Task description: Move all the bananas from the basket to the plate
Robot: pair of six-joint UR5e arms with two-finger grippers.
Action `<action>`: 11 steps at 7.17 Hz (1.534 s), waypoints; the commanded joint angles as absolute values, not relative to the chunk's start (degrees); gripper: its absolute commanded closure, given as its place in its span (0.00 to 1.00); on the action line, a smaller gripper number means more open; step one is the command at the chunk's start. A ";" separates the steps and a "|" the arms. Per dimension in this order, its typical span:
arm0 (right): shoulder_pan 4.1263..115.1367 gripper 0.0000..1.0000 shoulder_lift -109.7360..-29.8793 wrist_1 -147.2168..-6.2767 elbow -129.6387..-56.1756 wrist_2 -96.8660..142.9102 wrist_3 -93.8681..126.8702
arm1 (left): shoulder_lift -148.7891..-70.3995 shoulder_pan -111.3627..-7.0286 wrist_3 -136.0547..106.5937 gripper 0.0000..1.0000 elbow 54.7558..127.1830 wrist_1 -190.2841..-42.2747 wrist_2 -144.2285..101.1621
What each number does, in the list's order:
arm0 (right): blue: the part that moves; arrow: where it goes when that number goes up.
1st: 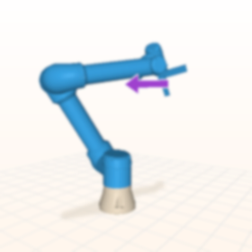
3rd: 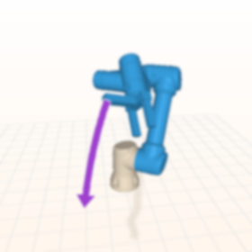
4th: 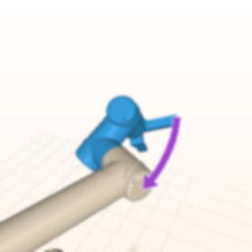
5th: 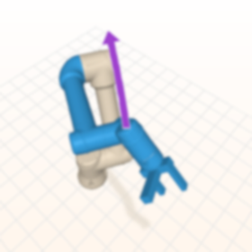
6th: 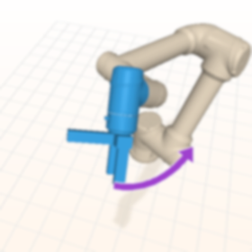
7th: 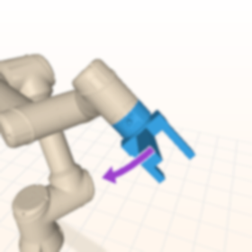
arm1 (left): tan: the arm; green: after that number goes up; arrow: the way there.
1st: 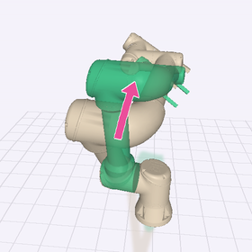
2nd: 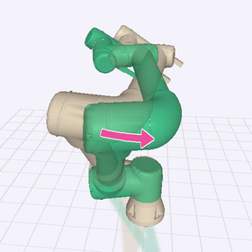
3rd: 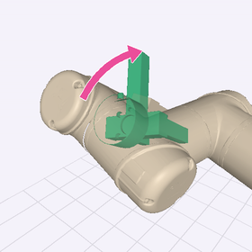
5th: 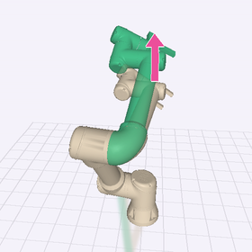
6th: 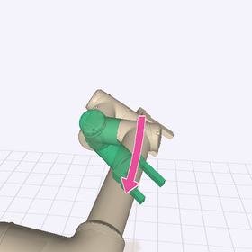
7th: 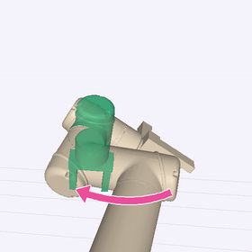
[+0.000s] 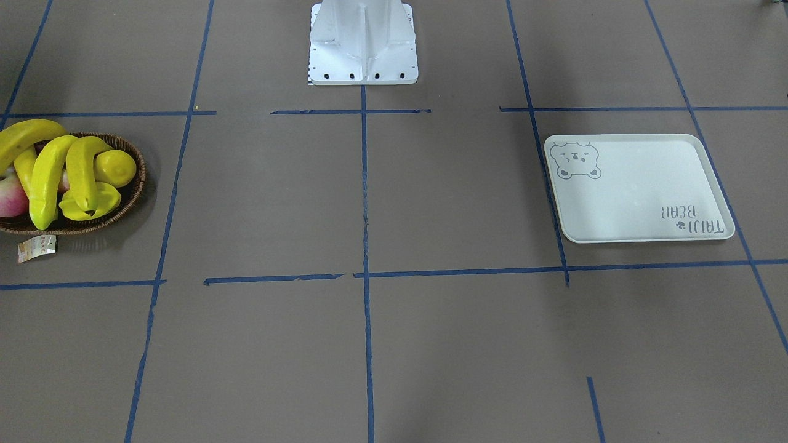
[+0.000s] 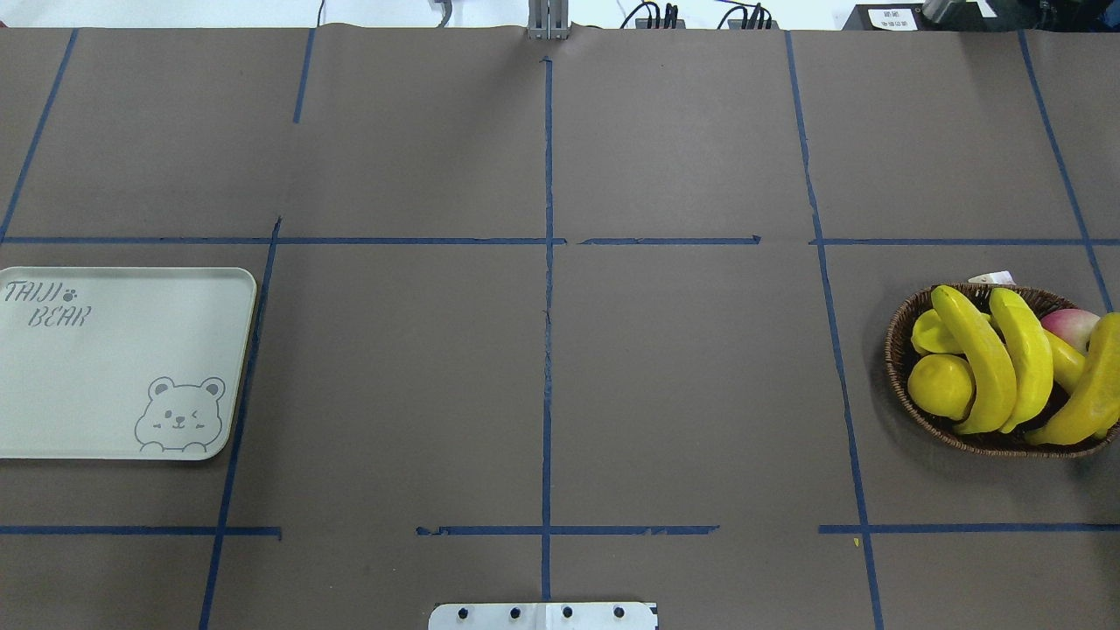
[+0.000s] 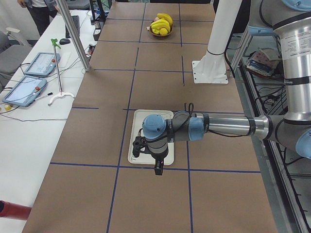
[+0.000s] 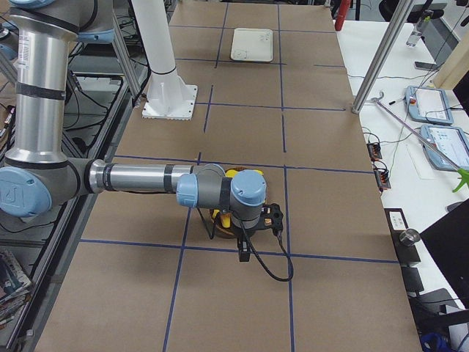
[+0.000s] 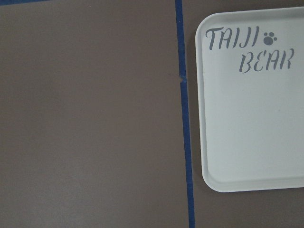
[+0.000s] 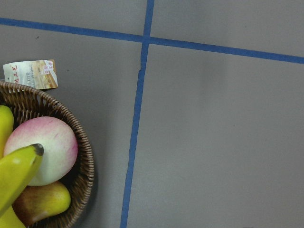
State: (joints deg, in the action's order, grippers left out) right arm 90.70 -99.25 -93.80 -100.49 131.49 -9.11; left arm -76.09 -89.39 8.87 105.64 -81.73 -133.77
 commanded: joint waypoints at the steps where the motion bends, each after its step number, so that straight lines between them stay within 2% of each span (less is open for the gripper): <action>1: 90.70 0.00 -99.49 -93.61 -100.89 132.27 -9.66 | -76.03 -89.38 9.14 0.00 105.64 -81.74 -133.77; 3: 88.79 0.00 -99.14 -88.09 -102.65 135.32 -8.27 | -76.03 -89.38 9.05 0.00 105.64 -81.56 -133.77; 6: 75.38 0.00 -98.70 -86.13 -116.50 136.77 14.59 | -76.03 -89.38 8.96 0.00 105.38 -81.39 -133.77; 8: 64.05 0.00 -99.57 -80.54 -117.51 128.55 21.59 | -76.03 -89.38 8.88 0.00 104.51 -81.39 -133.77; 11: 55.04 0.00 -98.88 -80.33 -115.14 125.25 24.52 | -76.03 -89.30 8.79 0.00 104.24 -81.47 -133.77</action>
